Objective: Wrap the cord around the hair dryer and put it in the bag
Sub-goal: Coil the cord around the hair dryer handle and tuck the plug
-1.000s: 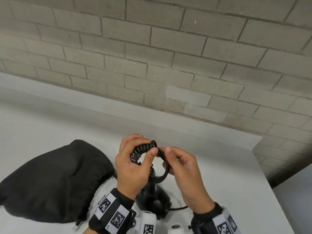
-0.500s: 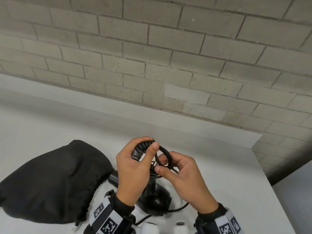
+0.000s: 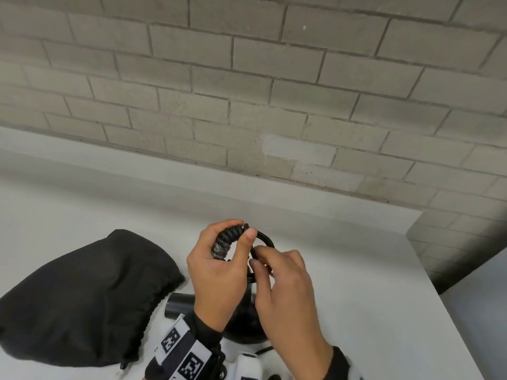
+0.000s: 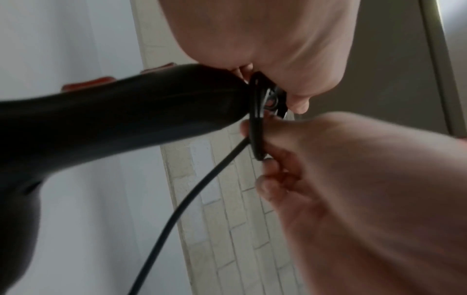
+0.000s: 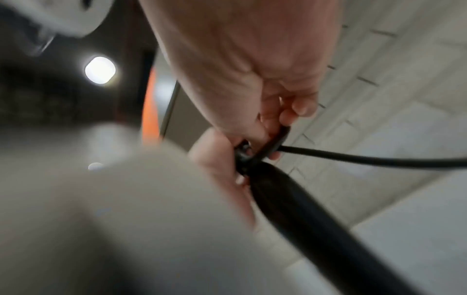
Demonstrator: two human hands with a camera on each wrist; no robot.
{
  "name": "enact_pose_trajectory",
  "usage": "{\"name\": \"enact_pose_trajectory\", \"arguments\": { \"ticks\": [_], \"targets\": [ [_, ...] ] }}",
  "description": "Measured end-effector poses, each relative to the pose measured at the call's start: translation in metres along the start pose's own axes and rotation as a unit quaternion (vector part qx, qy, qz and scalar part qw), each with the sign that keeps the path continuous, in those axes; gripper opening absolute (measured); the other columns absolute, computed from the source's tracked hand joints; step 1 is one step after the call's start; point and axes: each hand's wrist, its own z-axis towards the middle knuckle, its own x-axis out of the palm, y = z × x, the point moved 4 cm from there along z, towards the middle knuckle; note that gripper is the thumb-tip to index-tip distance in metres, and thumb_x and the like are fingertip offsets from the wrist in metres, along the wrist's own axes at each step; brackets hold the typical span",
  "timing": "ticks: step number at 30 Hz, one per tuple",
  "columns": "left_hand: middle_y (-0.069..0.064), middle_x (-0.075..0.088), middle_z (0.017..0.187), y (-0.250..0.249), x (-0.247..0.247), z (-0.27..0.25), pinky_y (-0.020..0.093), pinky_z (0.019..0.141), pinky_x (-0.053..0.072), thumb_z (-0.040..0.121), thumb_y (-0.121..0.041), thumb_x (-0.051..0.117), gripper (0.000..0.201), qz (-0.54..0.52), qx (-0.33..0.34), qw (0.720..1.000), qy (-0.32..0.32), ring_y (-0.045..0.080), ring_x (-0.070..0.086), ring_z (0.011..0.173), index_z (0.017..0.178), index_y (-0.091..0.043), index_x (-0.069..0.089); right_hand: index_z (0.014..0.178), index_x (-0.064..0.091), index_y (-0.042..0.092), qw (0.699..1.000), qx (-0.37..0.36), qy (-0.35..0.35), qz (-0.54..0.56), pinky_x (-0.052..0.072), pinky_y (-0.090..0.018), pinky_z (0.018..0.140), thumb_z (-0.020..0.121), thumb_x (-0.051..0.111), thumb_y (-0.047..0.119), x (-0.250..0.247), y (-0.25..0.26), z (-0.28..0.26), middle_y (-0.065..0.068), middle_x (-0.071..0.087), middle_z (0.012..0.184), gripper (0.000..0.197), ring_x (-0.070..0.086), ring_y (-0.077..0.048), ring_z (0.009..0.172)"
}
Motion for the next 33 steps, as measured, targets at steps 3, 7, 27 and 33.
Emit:
{"name": "enact_pose_trajectory", "arguments": {
  "ticks": [3,7,27,33],
  "targets": [
    [0.011,0.071,0.092,0.003,-0.003,0.005,0.012,0.076,0.05,0.077,-0.025,0.075,0.025,0.017,0.017,1.0,-0.006,0.007,0.069,0.083,0.094,-0.007,0.071,0.092,0.072,0.024,0.953,0.169,0.097,0.232,0.048,-0.013,0.07,0.095,0.06,0.019,-0.011,-0.003,0.015,0.014,0.07,0.081,0.013,0.064,0.0,0.08],
    [0.009,0.071,0.093,0.008,-0.008,0.011,0.014,0.079,0.051,0.08,-0.03,0.082,0.025,0.032,0.034,0.999,0.0,0.009,0.07,0.085,0.096,-0.014,0.071,0.095,0.075,0.0,0.767,0.322,0.177,0.526,0.036,-0.023,0.059,0.095,0.058,0.015,-0.021,-0.01,0.03,-0.002,0.061,0.07,0.022,0.048,-0.011,0.061],
    [0.003,0.07,0.094,0.019,-0.005,0.018,0.022,0.081,0.053,0.082,-0.037,0.072,0.014,0.045,0.094,0.994,0.027,0.018,0.069,0.089,0.095,-0.032,0.07,0.077,0.062,0.009,0.741,0.319,0.195,0.558,0.037,-0.027,0.052,0.093,0.058,0.033,-0.023,-0.02,0.013,0.002,0.037,0.048,0.029,0.035,-0.015,0.055],
    [0.007,0.071,0.093,0.024,-0.006,0.023,0.021,0.08,0.054,0.082,-0.038,0.072,0.024,0.039,0.077,0.996,0.02,0.014,0.07,0.086,0.096,-0.019,0.07,0.078,0.057,0.018,0.855,0.151,0.166,0.468,0.051,-0.025,0.082,0.083,0.072,0.023,-0.015,-0.042,-0.011,-0.007,0.072,0.099,0.017,0.065,-0.015,0.098]
  ]
}}
